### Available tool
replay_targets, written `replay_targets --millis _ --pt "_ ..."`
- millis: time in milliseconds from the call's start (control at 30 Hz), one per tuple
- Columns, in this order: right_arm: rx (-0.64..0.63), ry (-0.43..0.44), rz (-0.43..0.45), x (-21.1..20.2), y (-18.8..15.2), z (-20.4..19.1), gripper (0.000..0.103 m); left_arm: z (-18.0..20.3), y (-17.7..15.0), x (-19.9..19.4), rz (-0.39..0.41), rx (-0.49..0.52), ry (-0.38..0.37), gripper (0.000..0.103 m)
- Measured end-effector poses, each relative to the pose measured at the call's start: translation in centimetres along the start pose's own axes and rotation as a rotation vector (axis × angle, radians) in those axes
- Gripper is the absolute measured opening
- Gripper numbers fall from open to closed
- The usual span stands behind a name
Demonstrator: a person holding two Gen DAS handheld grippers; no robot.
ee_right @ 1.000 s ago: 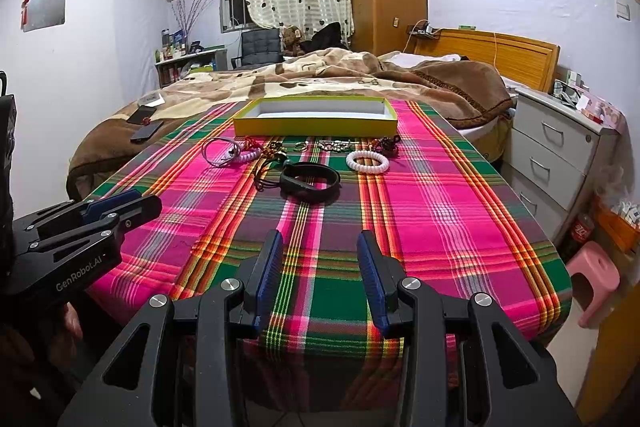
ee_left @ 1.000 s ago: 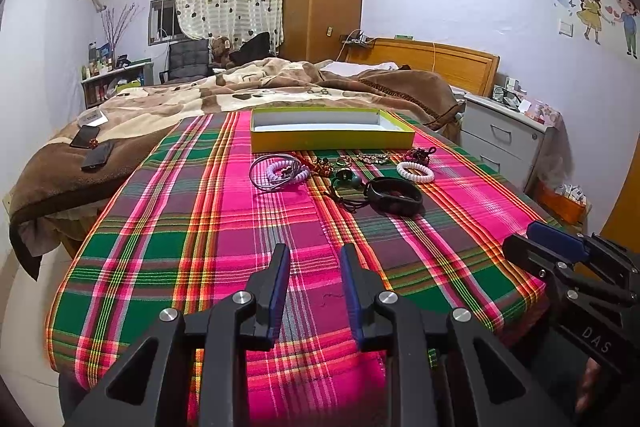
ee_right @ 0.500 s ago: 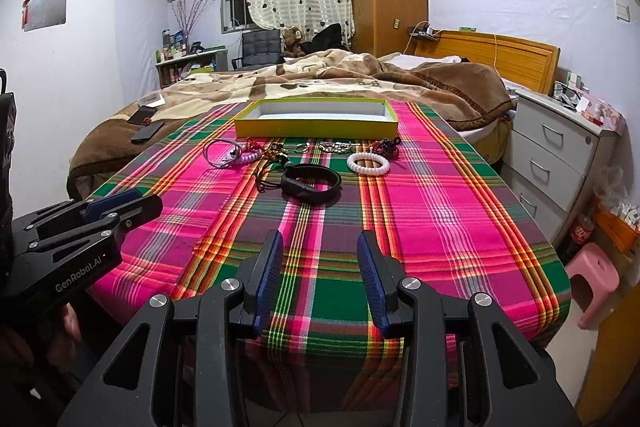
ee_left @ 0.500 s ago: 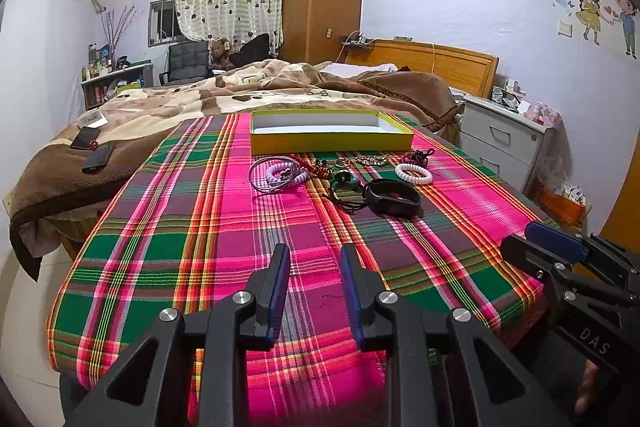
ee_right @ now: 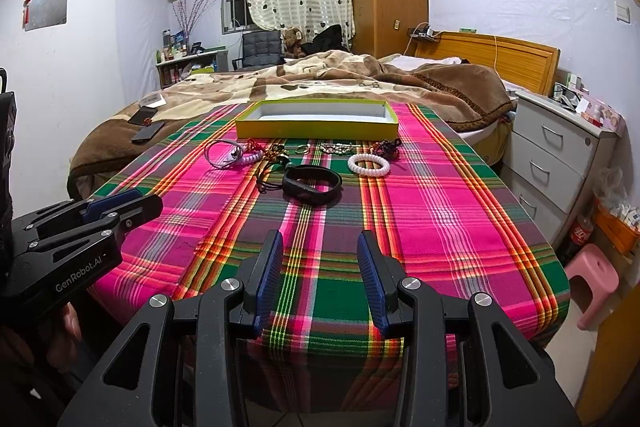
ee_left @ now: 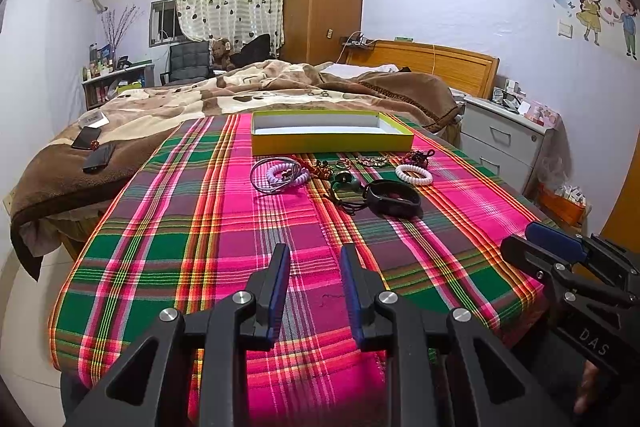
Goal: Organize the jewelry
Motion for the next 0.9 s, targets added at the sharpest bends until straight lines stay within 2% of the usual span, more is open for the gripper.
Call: replay_targets --millis 900 --pt "0.003 -0.008 -0.007 0.2 0.38 0.33 0.039 -0.25 0.17 0.71 -0.01 0.004 -0.01 0.025"
Point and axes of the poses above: each gripper's, at about its wrist camera, not at the fingertips, and x roughly the way its jaws point, z to its right, y to its top, the point moved 6 cm from there along x, roughly the way its jaws point, and after that the axes turned 4 degrees about -z, right-handed, at the moved point
